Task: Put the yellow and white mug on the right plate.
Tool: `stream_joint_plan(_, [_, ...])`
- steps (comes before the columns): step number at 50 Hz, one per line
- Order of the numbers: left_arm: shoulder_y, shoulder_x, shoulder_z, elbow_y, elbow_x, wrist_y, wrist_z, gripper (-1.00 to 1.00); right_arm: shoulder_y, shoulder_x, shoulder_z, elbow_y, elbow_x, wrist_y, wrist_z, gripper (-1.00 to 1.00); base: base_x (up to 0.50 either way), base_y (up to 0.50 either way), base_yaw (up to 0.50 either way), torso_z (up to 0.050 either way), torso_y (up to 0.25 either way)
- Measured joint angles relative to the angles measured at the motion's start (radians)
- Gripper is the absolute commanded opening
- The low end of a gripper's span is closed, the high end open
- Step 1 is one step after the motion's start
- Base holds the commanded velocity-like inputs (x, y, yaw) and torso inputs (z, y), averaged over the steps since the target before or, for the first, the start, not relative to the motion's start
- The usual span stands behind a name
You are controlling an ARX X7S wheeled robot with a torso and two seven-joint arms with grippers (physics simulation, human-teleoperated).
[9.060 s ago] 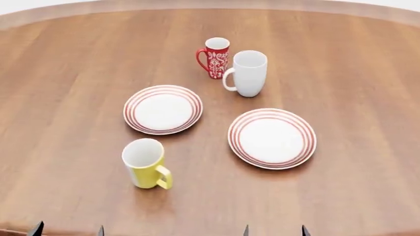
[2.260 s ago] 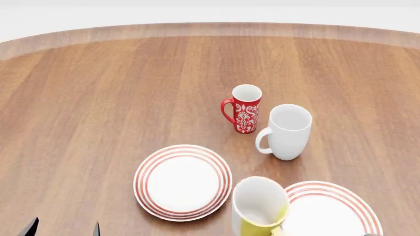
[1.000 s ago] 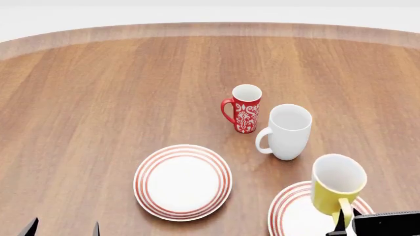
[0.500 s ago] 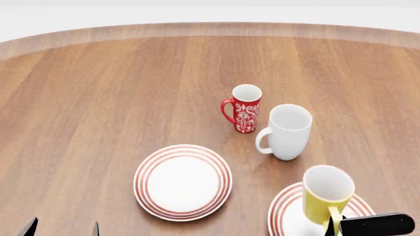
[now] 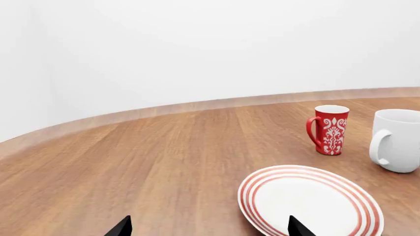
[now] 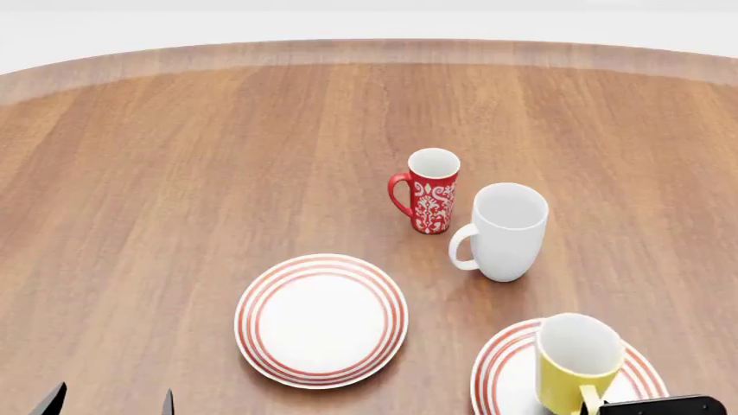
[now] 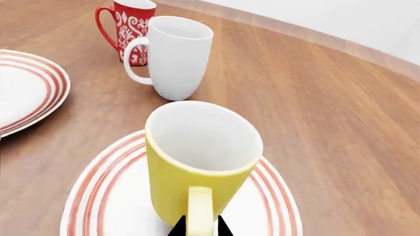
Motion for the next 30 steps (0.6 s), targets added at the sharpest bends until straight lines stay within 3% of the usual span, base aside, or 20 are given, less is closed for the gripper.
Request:
stream_joint_plan(7, [0.000,-0.001,0.002,-0.001,-0.001,0.001,-0.002,1.00,0.001,-0.003,-0.001,0.017,-0.001,-0.009,-0.002,-1.00,0.00,0.00,0.00,0.000,0.000])
stream_joint_plan(8, [-0.001,-0.001,0.002,-0.001,-0.001,0.002,-0.002,1.00,0.001,-0.003,-0.002,0.018,0.000,-0.010,-0.003,1.00,0.00,0.00,0.00,0.000,0.000])
stream_joint_plan(30, [-0.003,-0.005,0.008,-0.004,-0.004,0.004,-0.007,1.00,-0.045,0.014,0.000,-0.079,0.021,-0.009,-0.035,1.00,0.00,0.00,0.00,0.000,0.000])
